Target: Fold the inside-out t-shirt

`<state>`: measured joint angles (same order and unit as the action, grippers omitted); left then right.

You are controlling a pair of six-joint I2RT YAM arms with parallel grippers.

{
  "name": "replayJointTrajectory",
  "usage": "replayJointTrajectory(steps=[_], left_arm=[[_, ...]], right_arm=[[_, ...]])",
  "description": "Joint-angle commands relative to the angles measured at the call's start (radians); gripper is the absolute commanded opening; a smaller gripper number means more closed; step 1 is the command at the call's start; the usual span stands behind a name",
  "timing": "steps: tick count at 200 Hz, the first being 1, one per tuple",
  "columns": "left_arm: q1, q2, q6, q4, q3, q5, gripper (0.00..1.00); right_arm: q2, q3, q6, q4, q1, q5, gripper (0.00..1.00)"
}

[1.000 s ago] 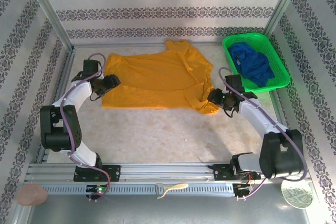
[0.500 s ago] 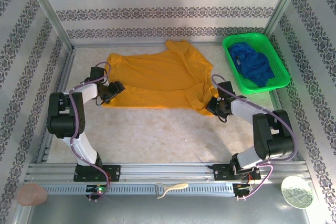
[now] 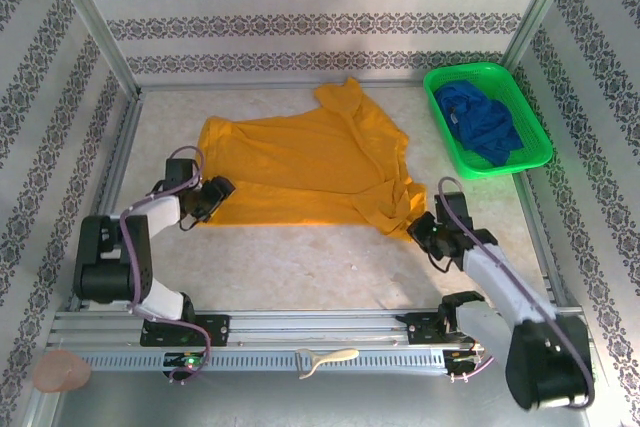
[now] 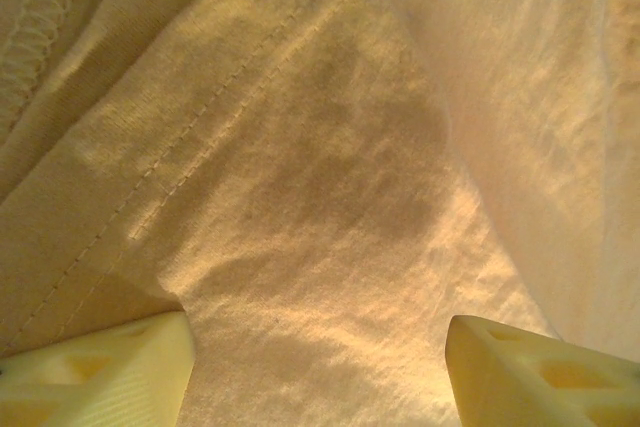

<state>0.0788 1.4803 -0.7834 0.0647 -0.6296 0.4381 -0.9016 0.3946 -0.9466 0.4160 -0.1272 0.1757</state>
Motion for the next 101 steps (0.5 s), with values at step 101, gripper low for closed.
replayJointTrajectory(steps=[101], left_arm=[[0.006, -0.023, 0.054, 0.116, -0.066, 0.013, 0.7]], right_arm=[[-0.56, 0.578, 0.465, 0.068, -0.049, 0.122, 0.35]])
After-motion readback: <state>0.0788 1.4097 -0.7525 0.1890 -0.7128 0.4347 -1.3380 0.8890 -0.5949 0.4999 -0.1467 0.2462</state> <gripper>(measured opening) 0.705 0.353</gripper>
